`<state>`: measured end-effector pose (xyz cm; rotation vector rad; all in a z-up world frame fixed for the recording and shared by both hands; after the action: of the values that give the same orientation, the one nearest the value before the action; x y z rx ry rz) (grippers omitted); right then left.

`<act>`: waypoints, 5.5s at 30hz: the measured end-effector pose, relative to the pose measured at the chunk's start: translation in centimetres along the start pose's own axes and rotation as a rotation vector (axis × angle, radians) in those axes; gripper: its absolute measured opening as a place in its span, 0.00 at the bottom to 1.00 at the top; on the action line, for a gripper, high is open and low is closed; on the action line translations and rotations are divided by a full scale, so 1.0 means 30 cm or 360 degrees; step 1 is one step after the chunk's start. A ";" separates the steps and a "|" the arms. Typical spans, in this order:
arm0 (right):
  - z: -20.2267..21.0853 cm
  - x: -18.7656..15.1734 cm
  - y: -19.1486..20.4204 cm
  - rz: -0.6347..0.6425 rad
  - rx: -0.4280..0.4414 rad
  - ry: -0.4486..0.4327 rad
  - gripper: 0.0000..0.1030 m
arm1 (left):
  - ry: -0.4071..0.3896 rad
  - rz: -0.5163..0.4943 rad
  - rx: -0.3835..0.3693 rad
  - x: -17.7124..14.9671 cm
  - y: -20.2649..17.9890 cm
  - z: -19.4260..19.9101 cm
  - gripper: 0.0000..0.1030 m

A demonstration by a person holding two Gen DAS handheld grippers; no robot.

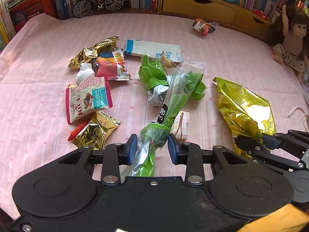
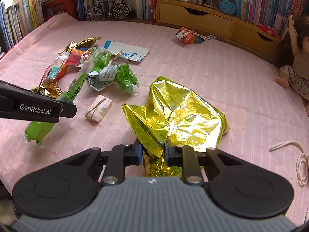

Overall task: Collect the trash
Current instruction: 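Lift both held wrappers and carry them off the bed toward the trash bin, then open both tools over the black-lined bin to drop the wrappers, then move both tools back over the remaining wrappers on the bed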

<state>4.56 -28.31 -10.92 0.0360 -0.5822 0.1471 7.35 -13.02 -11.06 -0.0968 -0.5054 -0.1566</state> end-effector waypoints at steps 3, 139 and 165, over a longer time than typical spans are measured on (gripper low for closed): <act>0.028 0.009 -0.016 -0.0100 0.0015 -0.0026 0.23 | -0.0017 0.0004 -0.0003 -0.004 0.008 0.022 0.31; 0.290 0.168 0.259 -0.0104 0.0004 -0.0327 0.85 | -0.0269 0.0269 0.0081 -0.002 0.446 0.354 0.85; -0.221 0.305 0.137 -0.0153 0.0196 0.0025 0.84 | 0.0010 0.0206 0.0188 0.216 0.335 -0.174 0.90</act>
<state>15.12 -22.57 -11.46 0.1817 -0.5538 0.0894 17.14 -4.61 -12.97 -0.0132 -0.4995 -0.0003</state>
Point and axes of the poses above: each gripper's, at about its wrist camera, not at the fingertips, and z roughly against the way its jaws point, y to its left, x to its top, the point moved 1 cm from there along -z, roughly the way its jaws point, and after that the axes turned 2 degrees about -y, right-handed, at the moved point
